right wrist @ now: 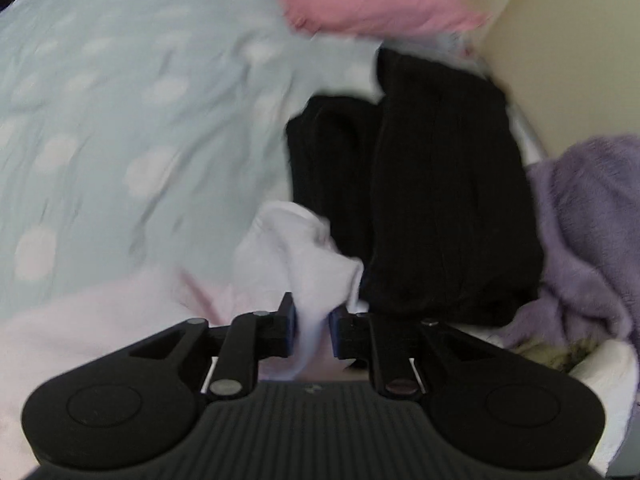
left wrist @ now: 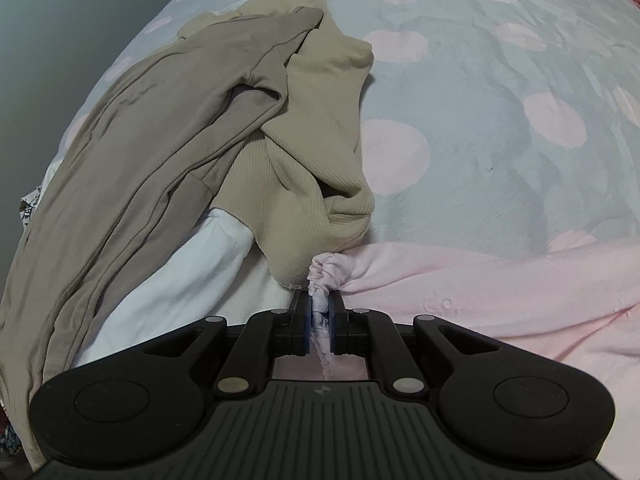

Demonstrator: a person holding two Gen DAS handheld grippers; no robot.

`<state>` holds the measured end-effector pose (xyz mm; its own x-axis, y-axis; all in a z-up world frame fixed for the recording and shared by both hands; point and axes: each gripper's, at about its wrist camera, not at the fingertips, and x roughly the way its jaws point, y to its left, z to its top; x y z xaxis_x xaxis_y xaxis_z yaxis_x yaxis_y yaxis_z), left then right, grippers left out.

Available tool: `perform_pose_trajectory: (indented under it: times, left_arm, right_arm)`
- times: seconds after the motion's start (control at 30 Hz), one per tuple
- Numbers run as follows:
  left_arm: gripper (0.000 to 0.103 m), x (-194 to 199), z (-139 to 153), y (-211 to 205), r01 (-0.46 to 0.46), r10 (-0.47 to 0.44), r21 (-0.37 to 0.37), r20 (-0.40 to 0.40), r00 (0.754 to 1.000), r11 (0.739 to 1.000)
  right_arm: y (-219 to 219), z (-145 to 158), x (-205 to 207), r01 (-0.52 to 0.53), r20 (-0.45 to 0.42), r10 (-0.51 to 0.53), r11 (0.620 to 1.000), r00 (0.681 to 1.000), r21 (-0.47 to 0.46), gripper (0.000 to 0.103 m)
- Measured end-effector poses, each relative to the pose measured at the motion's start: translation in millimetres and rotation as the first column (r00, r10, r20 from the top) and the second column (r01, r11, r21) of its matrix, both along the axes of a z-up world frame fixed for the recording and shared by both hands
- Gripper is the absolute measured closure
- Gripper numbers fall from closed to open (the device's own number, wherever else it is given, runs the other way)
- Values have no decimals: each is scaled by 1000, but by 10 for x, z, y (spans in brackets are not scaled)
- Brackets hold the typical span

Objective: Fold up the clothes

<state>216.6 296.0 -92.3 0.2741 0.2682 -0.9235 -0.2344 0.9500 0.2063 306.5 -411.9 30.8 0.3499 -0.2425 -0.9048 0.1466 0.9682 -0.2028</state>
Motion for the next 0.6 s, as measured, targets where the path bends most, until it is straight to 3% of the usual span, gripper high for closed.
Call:
perform_pose_trajectory:
  times: [0.03,0.13,0.27,0.37,0.47,0.6]
  left_arm:
    - [97,8,-6,-2,-1,1,2,-3,1000,1000]
    - [97,39,-35,-23,5,-4,14,-15,1000,1000]
    - [97,63,-77,-36,13,-12,23,-32,999,1000]
    - [97,68,-98,-35,20,-19,24,-39,999,1000]
    - [97,73,-117,-28,31,-30,22,-45,999,999]
    - [96,83,-154,-13,36,-35,21,-52,998,999]
  right_arm:
    - [22,-19,-8,-7,-23,6,1000,1000,-17,70]
    - [144,52,17,-75,-35,72,993,997,-93,67]
    - [225,214,147,-135,-10,135,974,991,-184,55]
    - [391,403,247,-213,6,224,933,975,-289,52]
    - [545,498,340,-303,41,323,920,946,-247,49]
    - [729,151,605,-376,-55,372,917,926,-131,49]
